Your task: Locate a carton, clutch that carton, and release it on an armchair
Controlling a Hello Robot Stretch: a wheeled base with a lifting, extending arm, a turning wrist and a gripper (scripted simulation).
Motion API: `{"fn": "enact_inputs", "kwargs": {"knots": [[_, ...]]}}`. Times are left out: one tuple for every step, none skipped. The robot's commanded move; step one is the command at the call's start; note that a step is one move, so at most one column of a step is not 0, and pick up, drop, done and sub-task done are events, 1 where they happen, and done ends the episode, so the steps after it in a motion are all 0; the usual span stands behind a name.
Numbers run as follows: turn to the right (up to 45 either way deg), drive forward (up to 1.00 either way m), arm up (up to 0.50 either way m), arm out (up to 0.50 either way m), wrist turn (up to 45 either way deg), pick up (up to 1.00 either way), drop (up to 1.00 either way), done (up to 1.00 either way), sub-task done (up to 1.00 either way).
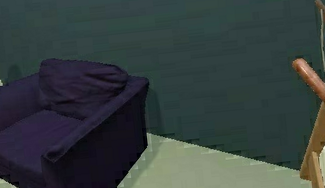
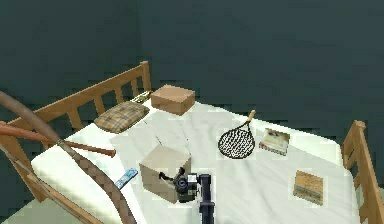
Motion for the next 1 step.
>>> {"fn": "enact_inputs", "kwargs": {"knots": [[0.0, 0.0, 0.1, 0.0, 0.0, 0.0, 0.0, 0.0, 0.0]]}}
